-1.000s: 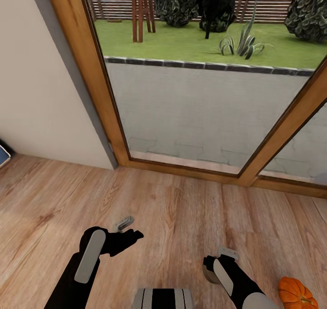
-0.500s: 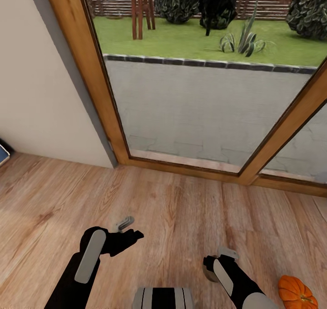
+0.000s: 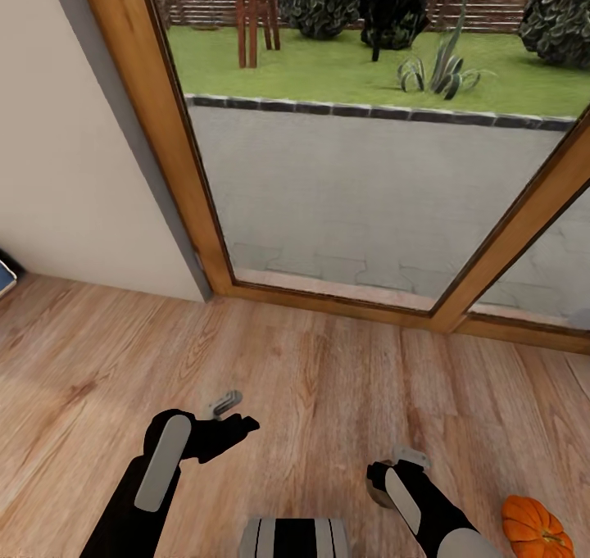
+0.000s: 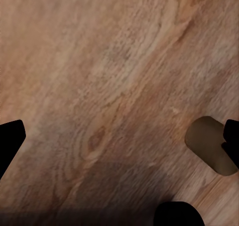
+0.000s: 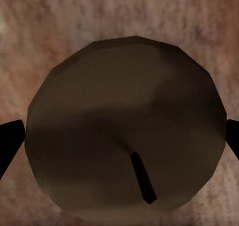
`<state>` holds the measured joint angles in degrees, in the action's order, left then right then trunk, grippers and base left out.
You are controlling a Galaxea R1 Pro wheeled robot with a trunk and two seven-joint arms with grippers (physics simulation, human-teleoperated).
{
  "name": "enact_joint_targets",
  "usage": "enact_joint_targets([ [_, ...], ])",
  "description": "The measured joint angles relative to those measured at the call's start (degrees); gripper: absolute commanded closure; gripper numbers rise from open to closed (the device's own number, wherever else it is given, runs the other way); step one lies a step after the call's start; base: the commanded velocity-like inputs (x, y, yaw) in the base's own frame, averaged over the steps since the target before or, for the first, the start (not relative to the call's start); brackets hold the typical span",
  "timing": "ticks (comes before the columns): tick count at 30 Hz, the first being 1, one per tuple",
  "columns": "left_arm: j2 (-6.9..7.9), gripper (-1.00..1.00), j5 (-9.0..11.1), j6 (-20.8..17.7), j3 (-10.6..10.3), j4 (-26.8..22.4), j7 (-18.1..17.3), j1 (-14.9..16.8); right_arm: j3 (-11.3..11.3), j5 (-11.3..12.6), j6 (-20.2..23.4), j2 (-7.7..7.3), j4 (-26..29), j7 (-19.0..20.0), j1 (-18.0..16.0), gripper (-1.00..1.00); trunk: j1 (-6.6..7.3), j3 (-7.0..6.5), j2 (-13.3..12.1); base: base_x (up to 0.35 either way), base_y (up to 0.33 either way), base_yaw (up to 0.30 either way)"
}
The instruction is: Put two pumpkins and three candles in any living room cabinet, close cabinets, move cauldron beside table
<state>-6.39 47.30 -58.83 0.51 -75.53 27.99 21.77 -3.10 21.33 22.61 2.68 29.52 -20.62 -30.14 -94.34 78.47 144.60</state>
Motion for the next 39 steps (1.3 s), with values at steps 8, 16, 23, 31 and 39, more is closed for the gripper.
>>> enact_joint_targets([
  [8, 0.0, -1.0, 0.0, 0.0, 0.0, 0.0, 0.0, 0.0, 0.0, -0.7, 0.1, 0.02, 0.1, 0.1, -0.1, -1.0, -0.04, 0.43, 0.0, 0.0, 0.0, 0.0],
  [16, -0.01, -1.0, 0.0, 0.1, 0.0, 0.0, 0.0, 0.0, -0.1, -0.7, 0.1, 0.02, 0.1, 0.0, -0.1, -1.0, -0.04, 0.43, 0.0, 0.0, 0.0, 0.0],
  [23, -0.03, -1.0, 0.0, 0.1, -0.1, 0.0, 0.0, 0.0, -0.1, -0.8, 0.1, 0.03, 0.0, 0.1, -0.1, -1.0, -0.04, 0.43, 0.0, 0.0, 0.0, 0.0],
  [31, -0.07, -1.0, 0.0, 0.1, -0.1, 0.0, 0.0, 0.0, -0.2, 0.0, 0.0, 0.0, 0.0, 0.0, 0.0, -1.0, 0.0, 0.0, 0.0, 0.0, 0.0, 0.0],
  [39, -0.01, -1.0, 0.0, 0.1, -0.2, 0.0, 0.0, 0.0, -0.2, -0.1, 0.0, 0.0, 0.0, 0.0, 0.0, -1.0, 0.0, 0.0, 0.0, 0.0, 0.0, 0.0],
])
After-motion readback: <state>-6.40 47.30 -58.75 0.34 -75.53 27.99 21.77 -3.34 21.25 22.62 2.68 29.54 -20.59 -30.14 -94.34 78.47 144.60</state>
